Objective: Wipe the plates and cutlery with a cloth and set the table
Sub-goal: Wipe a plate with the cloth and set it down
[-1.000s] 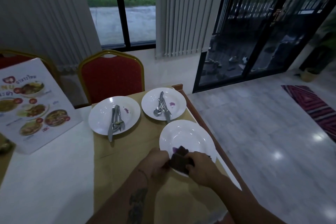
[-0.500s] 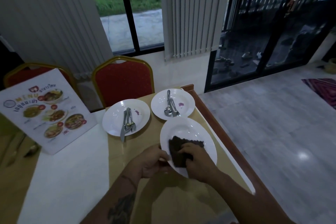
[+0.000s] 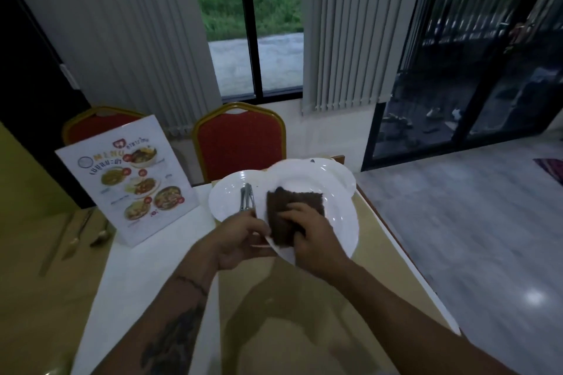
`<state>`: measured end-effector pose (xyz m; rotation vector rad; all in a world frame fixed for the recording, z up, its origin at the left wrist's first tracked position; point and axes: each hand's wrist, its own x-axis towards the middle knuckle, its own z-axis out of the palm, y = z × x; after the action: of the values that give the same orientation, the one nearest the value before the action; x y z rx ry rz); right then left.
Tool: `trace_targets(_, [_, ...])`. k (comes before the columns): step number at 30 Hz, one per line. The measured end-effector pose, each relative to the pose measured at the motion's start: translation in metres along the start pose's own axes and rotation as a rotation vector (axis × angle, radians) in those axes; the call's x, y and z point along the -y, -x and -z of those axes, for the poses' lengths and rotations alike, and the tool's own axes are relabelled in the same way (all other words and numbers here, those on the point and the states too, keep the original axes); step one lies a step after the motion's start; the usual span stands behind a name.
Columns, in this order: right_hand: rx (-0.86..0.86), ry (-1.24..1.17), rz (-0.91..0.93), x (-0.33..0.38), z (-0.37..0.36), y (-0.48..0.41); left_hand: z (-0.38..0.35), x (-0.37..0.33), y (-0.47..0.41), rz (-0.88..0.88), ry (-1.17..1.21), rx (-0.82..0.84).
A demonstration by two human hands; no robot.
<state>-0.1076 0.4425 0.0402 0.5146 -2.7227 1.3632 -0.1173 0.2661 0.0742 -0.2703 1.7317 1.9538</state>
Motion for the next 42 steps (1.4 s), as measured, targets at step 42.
trace_targets(42, [-0.148, 0.427, -0.031, 0.220, -0.167, -0.049, 0.195, -0.047, 0.142, -0.379, 0.498, 0.080])
